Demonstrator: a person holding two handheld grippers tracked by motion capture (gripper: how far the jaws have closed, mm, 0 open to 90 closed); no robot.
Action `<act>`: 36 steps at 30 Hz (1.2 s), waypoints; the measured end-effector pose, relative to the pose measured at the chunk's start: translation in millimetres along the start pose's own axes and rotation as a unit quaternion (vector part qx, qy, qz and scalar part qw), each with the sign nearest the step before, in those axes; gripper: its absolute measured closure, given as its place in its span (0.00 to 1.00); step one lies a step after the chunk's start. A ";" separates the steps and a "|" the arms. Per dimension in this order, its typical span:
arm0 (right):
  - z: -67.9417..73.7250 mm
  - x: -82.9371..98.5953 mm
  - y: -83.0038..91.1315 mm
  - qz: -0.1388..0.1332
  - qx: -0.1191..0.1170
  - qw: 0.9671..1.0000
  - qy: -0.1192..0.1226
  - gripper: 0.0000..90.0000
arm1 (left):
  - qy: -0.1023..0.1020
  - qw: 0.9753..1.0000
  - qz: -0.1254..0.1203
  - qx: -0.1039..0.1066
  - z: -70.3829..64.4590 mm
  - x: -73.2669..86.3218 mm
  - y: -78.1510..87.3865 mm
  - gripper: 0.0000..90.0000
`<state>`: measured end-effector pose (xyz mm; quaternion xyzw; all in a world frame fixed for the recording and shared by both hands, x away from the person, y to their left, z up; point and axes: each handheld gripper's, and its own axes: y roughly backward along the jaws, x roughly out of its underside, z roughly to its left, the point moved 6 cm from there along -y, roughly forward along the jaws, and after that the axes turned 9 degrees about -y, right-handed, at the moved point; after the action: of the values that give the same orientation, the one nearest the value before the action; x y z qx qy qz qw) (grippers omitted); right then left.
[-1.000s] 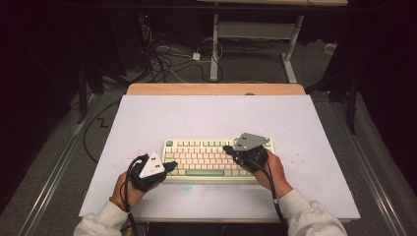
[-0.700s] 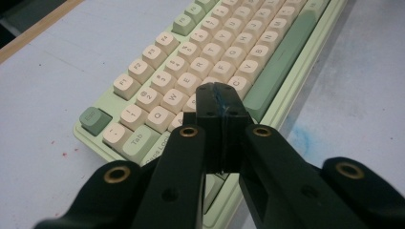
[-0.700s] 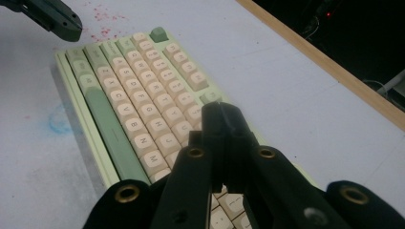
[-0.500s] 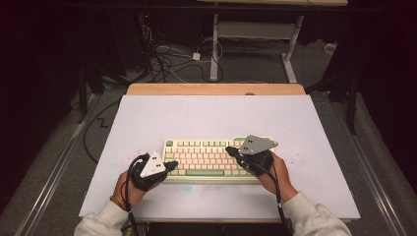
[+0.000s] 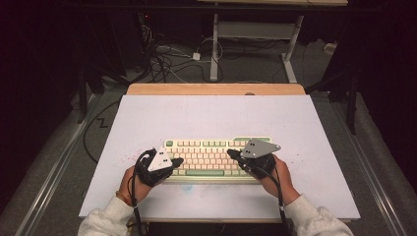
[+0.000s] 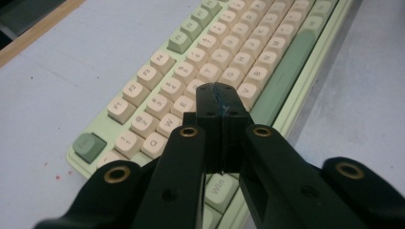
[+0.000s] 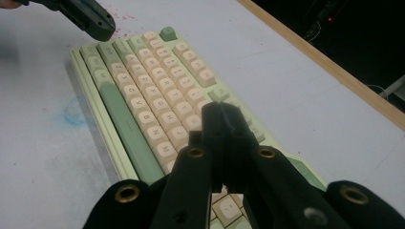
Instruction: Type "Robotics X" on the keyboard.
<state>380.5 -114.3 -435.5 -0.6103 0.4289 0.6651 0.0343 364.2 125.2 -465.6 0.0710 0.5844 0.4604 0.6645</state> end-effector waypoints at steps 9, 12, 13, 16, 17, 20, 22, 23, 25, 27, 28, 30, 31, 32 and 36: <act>-2.8 6.0 8.7 -0.001 0.003 1.000 -0.002 1.00 | -0.011 0.999 0.016 0.026 -2.7 -17.2 -19.8 0.97; -3.5 8.1 9.9 0.002 0.005 1.000 -0.004 1.00 | -0.013 0.999 0.024 0.031 -1.2 -22.2 -27.8 0.97; -3.6 8.4 10.1 0.002 0.005 1.000 -0.003 1.00 | -0.014 0.999 0.026 0.032 -1.1 -23.3 -30.0 0.97; -3.5 9.1 10.0 0.003 0.005 1.000 -0.002 1.00 | -0.020 0.999 0.033 0.037 -0.6 -27.5 -38.2 0.97; -3.4 9.5 9.7 0.004 0.003 1.000 -0.002 1.00 | -0.020 0.998 0.034 0.038 -0.4 -28.7 -40.3 0.97; -3.0 11.2 8.1 0.007 0.002 1.000 -0.002 1.00 | -0.023 0.998 0.038 0.039 0.6 -32.0 -46.0 0.97; -2.7 12.0 7.1 0.009 0.002 1.000 0.000 1.00 | -0.022 0.998 0.040 0.040 1.5 -32.9 -49.3 0.97; -2.7 12.1 6.8 0.010 0.001 1.000 0.000 1.00 | -0.023 0.998 0.043 0.040 1.9 -32.9 -51.0 0.97; -2.6 11.8 6.8 0.008 0.001 1.000 -0.001 1.00 | -0.021 0.998 0.044 0.043 2.4 -32.8 -53.3 0.97; -2.5 11.7 6.8 0.008 0.001 1.000 0.000 1.00 | -0.020 0.998 0.046 0.043 2.9 -32.3 -54.9 0.97; -2.5 11.8 6.7 0.009 0.001 1.000 -0.001 1.00 | -0.019 0.998 0.045 0.043 3.4 -32.4 -55.2 0.97; -2.3 12.0 6.1 0.010 0.000 1.000 -0.001 1.00 | -0.019 0.998 0.044 0.042 4.0 -32.6 -55.9 0.97; -2.1 12.0 6.1 0.010 -0.001 1.000 -0.001 1.00 | -0.019 0.998 0.044 0.042 4.5 -32.7 -56.6 0.97; -1.9 12.1 6.1 0.011 -0.001 1.000 -0.001 1.00 | -0.019 0.998 0.044 0.042 4.6 -32.9 -57.1 0.97; -2.9 11.8 6.3 0.010 0.000 1.000 0.001 1.00 | -0.019 0.998 0.043 0.046 4.4 -33.7 -59.5 0.97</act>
<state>376.1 -125.7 -441.8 -0.6067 0.4348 0.6649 0.0273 403.0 70.1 -477.9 0.1357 0.5883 0.4598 0.6512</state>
